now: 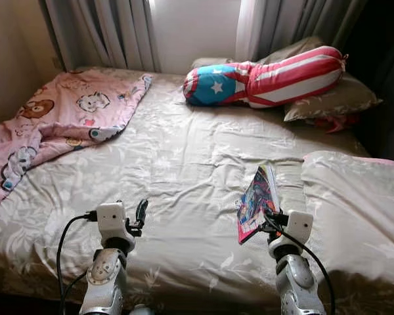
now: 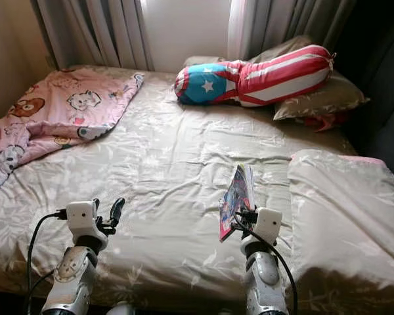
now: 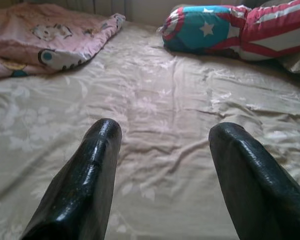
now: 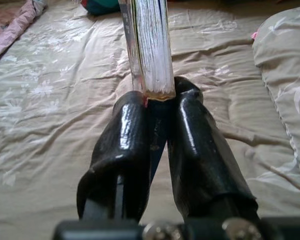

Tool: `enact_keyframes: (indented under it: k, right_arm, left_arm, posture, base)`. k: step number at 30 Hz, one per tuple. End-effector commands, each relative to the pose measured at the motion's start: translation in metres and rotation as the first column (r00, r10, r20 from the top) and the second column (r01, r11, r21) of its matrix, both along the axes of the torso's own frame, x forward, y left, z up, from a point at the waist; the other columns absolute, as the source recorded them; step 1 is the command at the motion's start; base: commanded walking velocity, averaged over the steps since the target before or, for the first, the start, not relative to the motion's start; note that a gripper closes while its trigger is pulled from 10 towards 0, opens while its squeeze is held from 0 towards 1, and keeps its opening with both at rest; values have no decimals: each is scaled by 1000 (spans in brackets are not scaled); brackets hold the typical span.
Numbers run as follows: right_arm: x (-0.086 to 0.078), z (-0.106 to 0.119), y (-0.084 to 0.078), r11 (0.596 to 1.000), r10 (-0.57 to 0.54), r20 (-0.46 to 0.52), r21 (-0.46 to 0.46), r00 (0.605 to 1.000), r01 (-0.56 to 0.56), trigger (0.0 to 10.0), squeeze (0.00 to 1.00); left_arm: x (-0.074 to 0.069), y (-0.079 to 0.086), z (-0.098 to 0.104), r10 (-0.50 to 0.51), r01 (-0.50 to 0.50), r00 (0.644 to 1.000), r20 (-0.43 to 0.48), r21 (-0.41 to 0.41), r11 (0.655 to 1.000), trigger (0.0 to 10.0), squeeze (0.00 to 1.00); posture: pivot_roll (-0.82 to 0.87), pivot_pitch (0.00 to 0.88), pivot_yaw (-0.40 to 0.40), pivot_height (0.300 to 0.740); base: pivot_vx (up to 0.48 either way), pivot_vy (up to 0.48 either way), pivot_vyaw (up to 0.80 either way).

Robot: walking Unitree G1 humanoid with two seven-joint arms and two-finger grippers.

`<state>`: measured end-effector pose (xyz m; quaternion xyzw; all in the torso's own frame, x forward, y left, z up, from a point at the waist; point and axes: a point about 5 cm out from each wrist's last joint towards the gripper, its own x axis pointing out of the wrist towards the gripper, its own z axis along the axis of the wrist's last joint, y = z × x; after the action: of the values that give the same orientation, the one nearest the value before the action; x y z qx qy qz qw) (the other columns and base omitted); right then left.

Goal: Clean up the room

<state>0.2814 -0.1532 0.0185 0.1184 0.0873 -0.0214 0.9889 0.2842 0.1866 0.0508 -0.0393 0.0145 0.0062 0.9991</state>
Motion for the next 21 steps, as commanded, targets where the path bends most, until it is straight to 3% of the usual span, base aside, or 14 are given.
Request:
enact_keyframes:
  k: [1, 21]
  right_arm:
    - [7, 11, -1, 1000, -5, 60, -4, 998, 5, 10000, 0]
    - [8, 12, 3, 1000, 26, 65, 14, 998, -27, 10000, 0]
  left_arm:
    - [0, -1, 3, -8, 8, 1000, 8, -11, 1000, 10000, 0]
    - [0, -2, 3, -6, 6, 1000, -2, -4, 1000, 10000, 0]
  posture:
    - [-20, 25, -57, 657]
    - [-17, 29, -56, 657]
  base:
    - [0, 0, 0]
    - [0, 0, 0]
